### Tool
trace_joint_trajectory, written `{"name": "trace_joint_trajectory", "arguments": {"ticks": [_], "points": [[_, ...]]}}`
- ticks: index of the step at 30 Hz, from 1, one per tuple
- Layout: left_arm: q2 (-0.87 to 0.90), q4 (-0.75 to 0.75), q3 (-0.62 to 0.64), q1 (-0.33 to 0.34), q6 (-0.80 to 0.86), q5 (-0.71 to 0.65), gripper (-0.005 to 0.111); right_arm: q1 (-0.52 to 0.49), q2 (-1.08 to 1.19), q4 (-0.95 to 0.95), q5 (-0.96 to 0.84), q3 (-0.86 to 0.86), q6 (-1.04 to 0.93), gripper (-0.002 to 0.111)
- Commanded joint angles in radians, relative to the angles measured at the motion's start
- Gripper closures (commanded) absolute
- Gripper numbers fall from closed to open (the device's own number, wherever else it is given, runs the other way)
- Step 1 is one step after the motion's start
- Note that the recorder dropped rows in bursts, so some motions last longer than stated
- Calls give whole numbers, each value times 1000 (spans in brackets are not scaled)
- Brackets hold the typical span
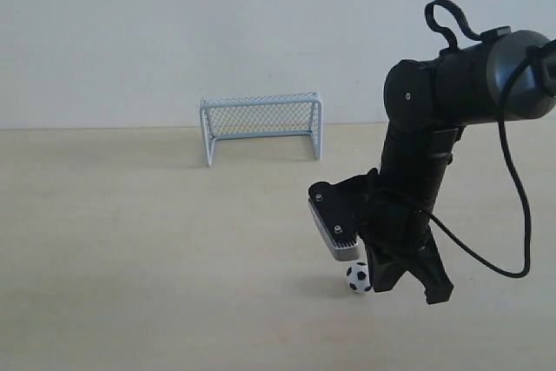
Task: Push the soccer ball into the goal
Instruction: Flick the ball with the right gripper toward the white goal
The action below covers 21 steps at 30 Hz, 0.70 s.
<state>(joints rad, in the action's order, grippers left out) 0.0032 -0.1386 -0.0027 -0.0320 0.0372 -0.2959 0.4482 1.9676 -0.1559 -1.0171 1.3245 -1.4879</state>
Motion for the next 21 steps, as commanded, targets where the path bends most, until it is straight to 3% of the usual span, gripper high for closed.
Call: {"name": "trace_joint_trajectory", "arguments": {"ticks": [1,4,17,19,21], "points": [[-3,-7,3,2,-8,-1,102,2,-1,-15,-35,1,-9,108],[-3,-7,3,2,-8,-1,102,2,-1,-17,-111,1,-7,108],[-3,-7,3,2,-8,-1,102,2,85,-8,-42,1,13,108],[-3,-7,3,2,-8,-1,102,2,86,24,22,1,13,108],[-3,-7,3,2,-8,-1,102,2,72,140,415,1,342,108]]}}
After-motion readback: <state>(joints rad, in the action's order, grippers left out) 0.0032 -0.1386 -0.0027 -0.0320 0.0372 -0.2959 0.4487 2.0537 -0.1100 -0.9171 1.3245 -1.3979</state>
